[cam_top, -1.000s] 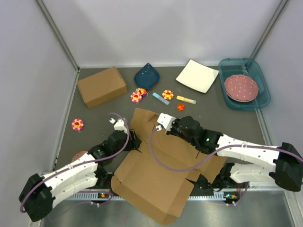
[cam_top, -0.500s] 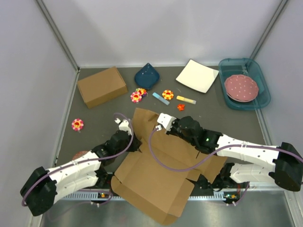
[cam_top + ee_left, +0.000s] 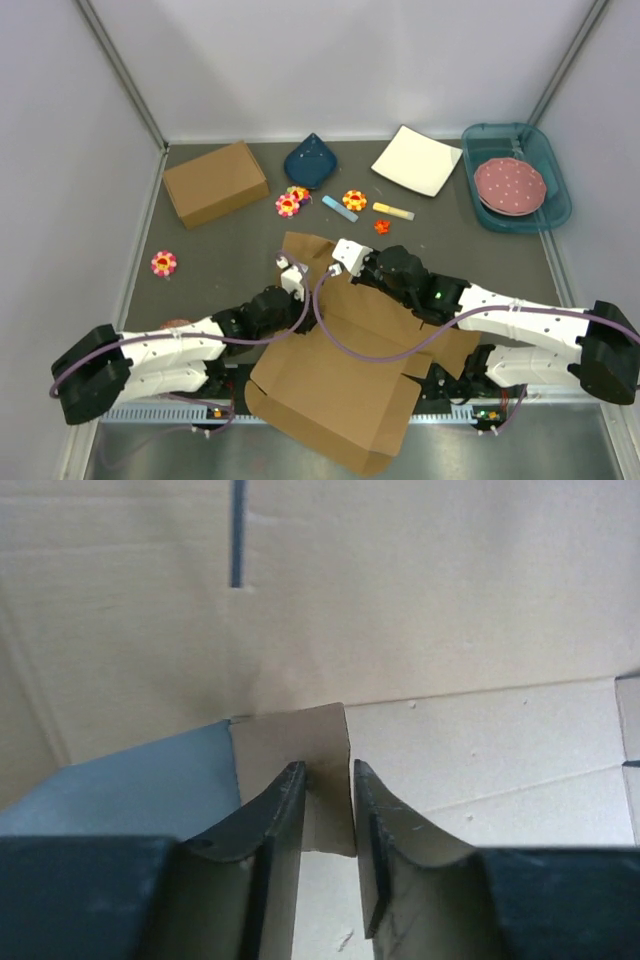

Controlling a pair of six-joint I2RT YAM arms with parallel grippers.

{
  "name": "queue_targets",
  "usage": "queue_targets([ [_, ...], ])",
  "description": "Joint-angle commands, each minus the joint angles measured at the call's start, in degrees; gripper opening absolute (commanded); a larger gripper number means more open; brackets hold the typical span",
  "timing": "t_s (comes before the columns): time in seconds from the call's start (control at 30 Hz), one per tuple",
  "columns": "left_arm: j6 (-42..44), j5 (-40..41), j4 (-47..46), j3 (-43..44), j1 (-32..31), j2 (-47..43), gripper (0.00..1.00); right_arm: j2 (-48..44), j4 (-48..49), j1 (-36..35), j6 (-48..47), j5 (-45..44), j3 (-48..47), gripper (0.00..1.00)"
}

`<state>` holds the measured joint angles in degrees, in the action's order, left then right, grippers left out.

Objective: Fold the paper box

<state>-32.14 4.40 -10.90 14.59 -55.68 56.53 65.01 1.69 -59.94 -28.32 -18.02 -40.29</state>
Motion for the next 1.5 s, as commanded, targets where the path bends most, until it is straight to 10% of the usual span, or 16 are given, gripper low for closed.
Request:
queue_targets([
  [0.0, 2.5, 3.5, -1.2, 2.0, -2.2, 3.2, 0.41, -0.2, 0.2, -1.1, 0.8, -0.1, -2.2, 0.0],
  [0.23, 0.0, 14.7, 7.4, 4.9, -2.2, -9.8, 0.81, -1.5, -0.7, -1.2, 0.6, -0.8, -2.5, 0.0],
  [0.6, 0.5, 36.8, 13.3, 6.5, -0.3, -25.4, 0.88, -1.8, -0.6, -1.3, 0.6, -0.7, -2.3, 0.0],
  [0.83, 3.1, 21.4, 11.9, 5.2, 15.4, -23.2, 0.94, -1.9, -0.4, -1.3, 0.7, 0.0, -2.4, 0.0],
  [1.3, 7.8, 3.7, -2.5, 6.5, 23.0, -8.1, 0.81, -2.3, -0.7, -2.8, -1.3, -1.7, -2.9, 0.0],
  [1.47, 7.4, 5.4, -2.5, 6.9, 22.9, -4.4, 0.54, -2.6, -1.3, -3.0, -2.7, -2.2, -3.9, 0.0],
])
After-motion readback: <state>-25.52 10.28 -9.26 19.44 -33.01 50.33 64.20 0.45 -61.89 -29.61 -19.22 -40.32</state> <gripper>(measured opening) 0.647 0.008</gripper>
